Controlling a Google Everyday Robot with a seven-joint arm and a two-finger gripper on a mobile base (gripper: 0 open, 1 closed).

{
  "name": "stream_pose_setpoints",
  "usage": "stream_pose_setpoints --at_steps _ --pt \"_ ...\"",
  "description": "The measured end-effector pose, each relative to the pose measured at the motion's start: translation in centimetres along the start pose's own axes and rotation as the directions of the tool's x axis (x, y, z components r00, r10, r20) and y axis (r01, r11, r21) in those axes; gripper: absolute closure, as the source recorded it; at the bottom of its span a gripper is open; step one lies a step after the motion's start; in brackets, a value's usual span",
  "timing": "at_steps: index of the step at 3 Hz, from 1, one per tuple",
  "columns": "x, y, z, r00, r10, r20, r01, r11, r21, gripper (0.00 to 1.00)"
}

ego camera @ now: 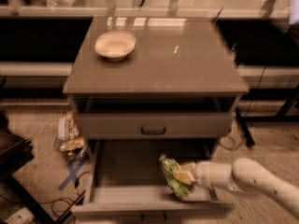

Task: Place green jalapeno chip bag into middle drawer

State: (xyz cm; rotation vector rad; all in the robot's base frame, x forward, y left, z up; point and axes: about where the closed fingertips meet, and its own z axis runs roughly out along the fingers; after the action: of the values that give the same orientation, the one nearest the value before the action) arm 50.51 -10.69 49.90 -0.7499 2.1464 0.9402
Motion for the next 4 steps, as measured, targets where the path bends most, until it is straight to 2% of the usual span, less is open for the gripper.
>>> stream_pose_setpoints --at_steps 1,2,3,4 --pt "-0.32 0.34 0.82 1.000 -0.009 -0.007 0.009 0.9998 -0.016 0.62" --pt "-0.39 0.59 1.22 1.000 -0.012 -0.010 0.012 0.9996 -0.024 0.31" --pt "-0.38 0.67 1.32 1.000 -0.012 -0.011 0.012 0.9996 -0.026 0.08" --pt "-0.37 0.78 1.45 1.000 -0.012 -0.011 0.012 0.9995 -0.029 0.00"
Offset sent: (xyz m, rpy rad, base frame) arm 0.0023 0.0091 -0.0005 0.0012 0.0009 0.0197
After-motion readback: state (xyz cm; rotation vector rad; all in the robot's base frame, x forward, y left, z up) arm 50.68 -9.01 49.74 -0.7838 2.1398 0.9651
